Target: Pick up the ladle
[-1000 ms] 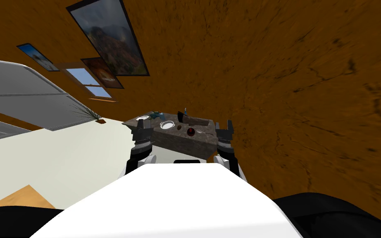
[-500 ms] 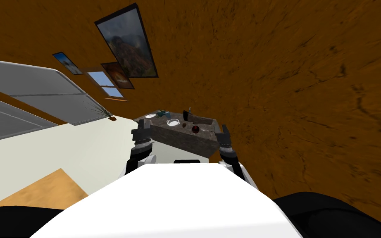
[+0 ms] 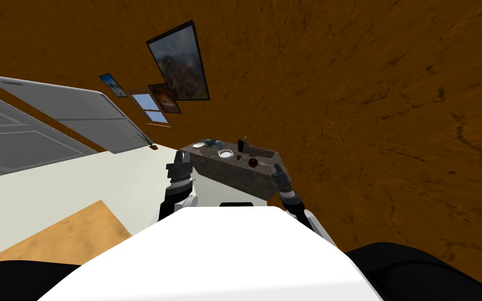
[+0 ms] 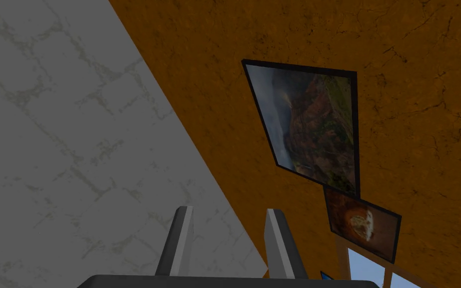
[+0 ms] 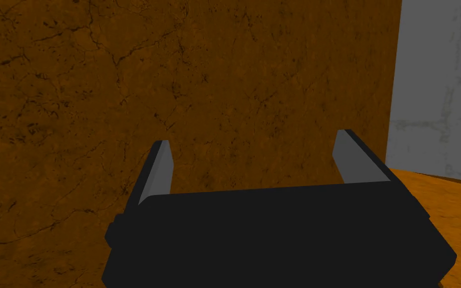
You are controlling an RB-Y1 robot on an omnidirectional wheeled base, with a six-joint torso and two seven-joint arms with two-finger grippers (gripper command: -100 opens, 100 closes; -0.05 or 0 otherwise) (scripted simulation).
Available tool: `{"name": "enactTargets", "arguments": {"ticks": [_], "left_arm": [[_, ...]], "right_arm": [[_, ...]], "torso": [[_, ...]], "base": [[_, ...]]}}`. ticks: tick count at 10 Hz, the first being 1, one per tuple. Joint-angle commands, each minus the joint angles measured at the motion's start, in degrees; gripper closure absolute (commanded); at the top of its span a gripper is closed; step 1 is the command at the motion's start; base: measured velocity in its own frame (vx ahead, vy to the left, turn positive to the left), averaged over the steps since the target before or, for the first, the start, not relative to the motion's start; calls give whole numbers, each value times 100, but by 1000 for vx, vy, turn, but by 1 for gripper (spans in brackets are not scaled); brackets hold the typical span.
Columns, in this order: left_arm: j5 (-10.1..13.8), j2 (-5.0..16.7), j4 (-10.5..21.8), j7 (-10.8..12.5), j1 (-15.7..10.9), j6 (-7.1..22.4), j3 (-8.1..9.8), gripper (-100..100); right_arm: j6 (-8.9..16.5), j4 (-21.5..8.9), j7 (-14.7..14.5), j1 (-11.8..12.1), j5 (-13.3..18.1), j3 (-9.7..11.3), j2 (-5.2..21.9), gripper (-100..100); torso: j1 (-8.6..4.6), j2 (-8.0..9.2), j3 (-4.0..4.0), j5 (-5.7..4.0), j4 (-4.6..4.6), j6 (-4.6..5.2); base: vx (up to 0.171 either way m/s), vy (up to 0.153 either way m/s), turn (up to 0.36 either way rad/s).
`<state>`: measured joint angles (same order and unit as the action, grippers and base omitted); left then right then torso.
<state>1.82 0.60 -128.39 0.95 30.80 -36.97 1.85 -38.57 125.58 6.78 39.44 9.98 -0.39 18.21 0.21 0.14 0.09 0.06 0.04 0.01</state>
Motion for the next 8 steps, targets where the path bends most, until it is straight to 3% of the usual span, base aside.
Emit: {"name": "enactTargets", "arguments": {"ticks": [1,6,7,8], "left_arm": [[0,0,0,0,0,0,0,0],[0,0,0,0,0,0,0,0],[0,0,0,0,0,0,0,0],[0,0,0,0,0,0,0,0]], "right_arm": [[-111,-174,8,102,286,-103,213,-100],[-335,-635,2,366,1109,-367,763,-100],[-335,-635,2,366,1186,-367,763,-100],[-400,-805,2,446,1397,-474,961,-100]], "torso": [[0,0,0,0,0,0],[-8,-5,-3,-2,-1,1],[-8,-7,-4,-2,-1,-2],[-10,-9,-5,-2,-2,1]], "base": [[-26,84,114],[-17,65,120],[2,49,66],[3,57,141]]}}
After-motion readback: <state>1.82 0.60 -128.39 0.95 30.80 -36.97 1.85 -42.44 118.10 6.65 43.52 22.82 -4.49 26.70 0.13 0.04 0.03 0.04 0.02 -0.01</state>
